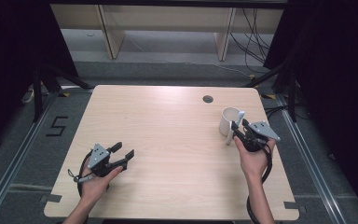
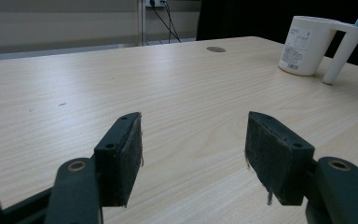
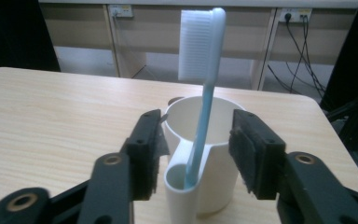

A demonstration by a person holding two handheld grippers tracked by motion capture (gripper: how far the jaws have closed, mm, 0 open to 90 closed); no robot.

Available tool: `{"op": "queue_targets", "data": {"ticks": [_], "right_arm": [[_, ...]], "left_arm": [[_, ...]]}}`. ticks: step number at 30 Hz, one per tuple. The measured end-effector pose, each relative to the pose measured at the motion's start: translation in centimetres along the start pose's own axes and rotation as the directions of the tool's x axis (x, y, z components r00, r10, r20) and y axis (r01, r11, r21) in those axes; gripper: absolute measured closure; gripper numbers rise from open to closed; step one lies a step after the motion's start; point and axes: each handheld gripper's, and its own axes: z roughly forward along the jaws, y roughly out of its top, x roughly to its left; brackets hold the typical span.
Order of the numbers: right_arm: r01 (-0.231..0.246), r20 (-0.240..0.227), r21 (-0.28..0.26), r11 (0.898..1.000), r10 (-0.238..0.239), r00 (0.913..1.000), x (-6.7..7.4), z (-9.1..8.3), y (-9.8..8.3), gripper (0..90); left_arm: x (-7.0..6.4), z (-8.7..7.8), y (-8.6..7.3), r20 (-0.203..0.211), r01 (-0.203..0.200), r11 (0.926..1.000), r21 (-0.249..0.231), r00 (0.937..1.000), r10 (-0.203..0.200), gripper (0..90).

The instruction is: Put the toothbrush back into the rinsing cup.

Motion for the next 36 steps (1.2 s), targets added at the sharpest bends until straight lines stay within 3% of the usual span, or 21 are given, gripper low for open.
{"op": "queue_targets", "data": {"ticks": [1, 3, 5, 6, 9, 10, 12, 14, 17, 25, 26, 27, 29, 30, 31, 34, 36], "right_arm": [[0.011, -0.017, 0.014, 1.0, -0.011, 0.9998, -0.2, -0.1, 0.0, 50.9], [0.03, 0.001, 0.01, 0.999, -0.03, 0.9995, -0.3, -0.4, -0.2, 48.8], [0.007, -0.005, 0.048, 0.999, -0.007, 1.0, -0.2, -0.8, -0.5, 46.9], [0.025, -0.015, 0.05, 0.998, -0.025, 0.9996, -0.5, -0.9, -0.6, 46.5], [0.018, -0.014, 0.079, 0.997, -0.017, 0.9997, -0.5, -1.6, -1.2, 46.5], [0.046, -0.018, 0.082, 0.996, -0.045, 0.9988, -0.7, -1.8, -1.4, 46.5], [0.004, -0.016, 0.094, 0.996, -0.002, 0.9999, -0.6, -2.4, -1.8, 46.5], [0.035, -0.013, 0.097, 0.995, -0.034, 0.9994, -0.9, -2.8, -2.2, 46.5], [0.006, -0.013, 0.119, 0.993, -0.004, 0.9999, -1.1, -3.7, -2.7, 46.8], [0.008, -0.023, 0.124, 0.992, -0.006, 0.9997, -1.7, -5.8, -4.7, 46.9], [0.024, -0.016, 0.132, 0.991, -0.022, 0.9996, -1.8, -6.2, -5.0, 46.9], [-0.031, -0.012, 0.15, 0.988, 0.033, 0.9994, -1.5, -6.6, -5.3, 46.9], [0.004, -0.028, 0.143, 0.99, 0.0, 0.9996, -1.9, -7.0, -6.1, 47.0], [-0.022, -0.018, 0.173, 0.985, 0.025, 0.9995, -1.7, -7.5, -6.5, 47.0], [-0.001, -0.028, 0.157, 0.988, 0.005, 0.9996, -2.0, -7.6, -6.9, 47.0], [-0.001, -0.013, 0.157, 0.988, 0.003, 0.9999, -2.4, -8.4, -8.0, 47.1], [-0.034, -0.003, 0.162, 0.986, 0.035, 0.9994, -2.3, -9.0, -8.5, 47.0]], "left_arm": [[0.0, 0.0, 0.0, 0.0, -0.001, 1.0, 0.001, 1.0, 0.001, 36.2], [0.0, 0.0, 0.0, 0.0, 0.0, 1.0, 0.0, 1.0, 0.0, 36.2], [0.0, 0.0, 0.0, -0.003, 0.002, 1.0, 0.0, 1.0, -0.002, 36.2], [0.1, -0.1, -0.1, -0.003, 0.003, 1.0, 0.0, 1.0, -0.003, 36.2], [0.1, 0.0, -0.1, -0.004, 0.003, 1.0, 0.0, 1.0, -0.003, 36.2], [0.2, 0.1, -0.1, 0.001, 0.005, 0.9999, -0.011, 1.0, -0.005, 36.2], [0.1, 0.1, -0.2, 0.002, 0.004, 1.0, -0.009, 1.0, -0.004, 36.2], [0.1, 0.0, -0.1, -0.003, 0.0, 1.0, 0.005, 1.0, 0.0, 36.2], [0.1, 0.1, -0.2, -0.004, 0.0, 1.0, 0.008, 1.0, 0.0, 36.2], [0.2, 0.1, -0.2, -0.005, 0.006, 1.0, 0.007, 1.0, -0.006, 36.2], [0.2, 0.1, -0.2, -0.005, 0.006, 1.0, 0.007, 1.0, -0.006, 36.2], [0.2, 0.0, -0.2, -0.006, 0.005, 1.0, 0.007, 1.0, -0.005, 36.2], [0.3, 0.0, -0.3, -0.009, 0.007, 1.0, 0.003, 0.9999, -0.007, 36.2], [0.4, -0.1, -0.3, -0.01, 0.007, 1.0, 0.005, 0.9999, -0.007, 36.2], [0.4, -0.1, -0.3, -0.014, 0.008, 0.9999, 0.007, 0.9999, -0.008, 36.2], [0.6, 0.0, -0.3, -0.013, 0.014, 0.9999, -0.008, 0.9998, -0.014, 36.2], [0.6, -0.1, -0.3, -0.019, 0.013, 0.9999, -0.002, 0.9997, -0.013, 36.2]]}}
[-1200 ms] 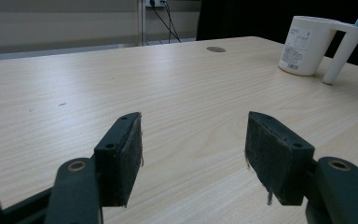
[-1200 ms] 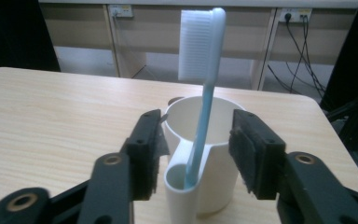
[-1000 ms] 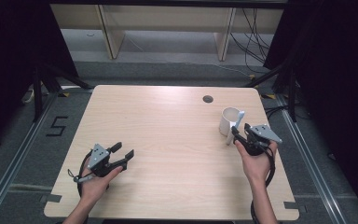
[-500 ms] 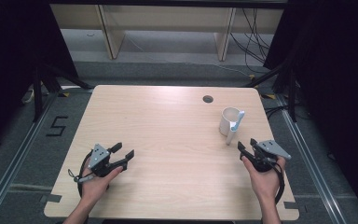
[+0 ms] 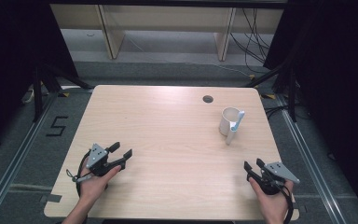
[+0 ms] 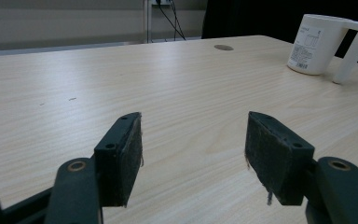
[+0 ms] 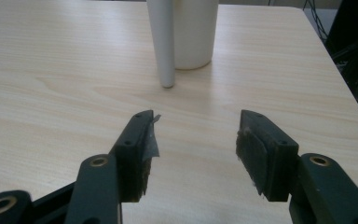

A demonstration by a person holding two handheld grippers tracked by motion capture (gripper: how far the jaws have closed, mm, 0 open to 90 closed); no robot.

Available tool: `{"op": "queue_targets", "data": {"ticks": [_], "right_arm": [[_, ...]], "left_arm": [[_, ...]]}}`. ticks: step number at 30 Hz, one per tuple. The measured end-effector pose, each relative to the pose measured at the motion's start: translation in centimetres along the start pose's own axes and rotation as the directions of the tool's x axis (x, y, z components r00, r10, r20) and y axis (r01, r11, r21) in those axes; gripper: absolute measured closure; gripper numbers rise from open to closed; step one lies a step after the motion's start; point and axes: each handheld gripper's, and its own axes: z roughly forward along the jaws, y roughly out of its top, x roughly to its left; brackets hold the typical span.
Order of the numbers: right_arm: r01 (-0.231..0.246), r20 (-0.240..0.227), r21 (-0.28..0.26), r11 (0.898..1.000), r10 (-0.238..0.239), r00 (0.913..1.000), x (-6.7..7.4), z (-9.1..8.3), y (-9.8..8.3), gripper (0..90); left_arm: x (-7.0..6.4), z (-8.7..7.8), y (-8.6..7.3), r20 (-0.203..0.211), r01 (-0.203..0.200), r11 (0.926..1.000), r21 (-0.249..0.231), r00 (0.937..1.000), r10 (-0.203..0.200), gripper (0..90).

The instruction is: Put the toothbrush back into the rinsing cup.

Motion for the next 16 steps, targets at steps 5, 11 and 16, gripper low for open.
{"op": "queue_targets", "data": {"ticks": [5, 11, 16], "right_arm": [[-0.02, 0.004, -0.027, 0.999, 0.02, 0.9998, -0.6, -0.4, -0.9, 47.0], [0.0, 0.016, -0.047, 0.999, 0.001, 0.9999, -1.3, -0.4, -1.4, 47.2], [-0.026, 0.007, -0.059, 0.998, 0.027, 0.9996, -1.4, -0.4, -1.3, 49.1]], "left_arm": [[0.1, -0.1, -0.1, -0.004, -0.004, 1.0, 0.008, 1.0, 0.004, 36.2], [0.3, -0.4, 0.0, -0.016, -0.005, 0.9996, -0.029, 0.9999, 0.005, 37.4], [0.8, -0.3, 0.0, -0.025, 0.003, 0.9997, -0.025, 0.9997, -0.004, 37.2]]}}
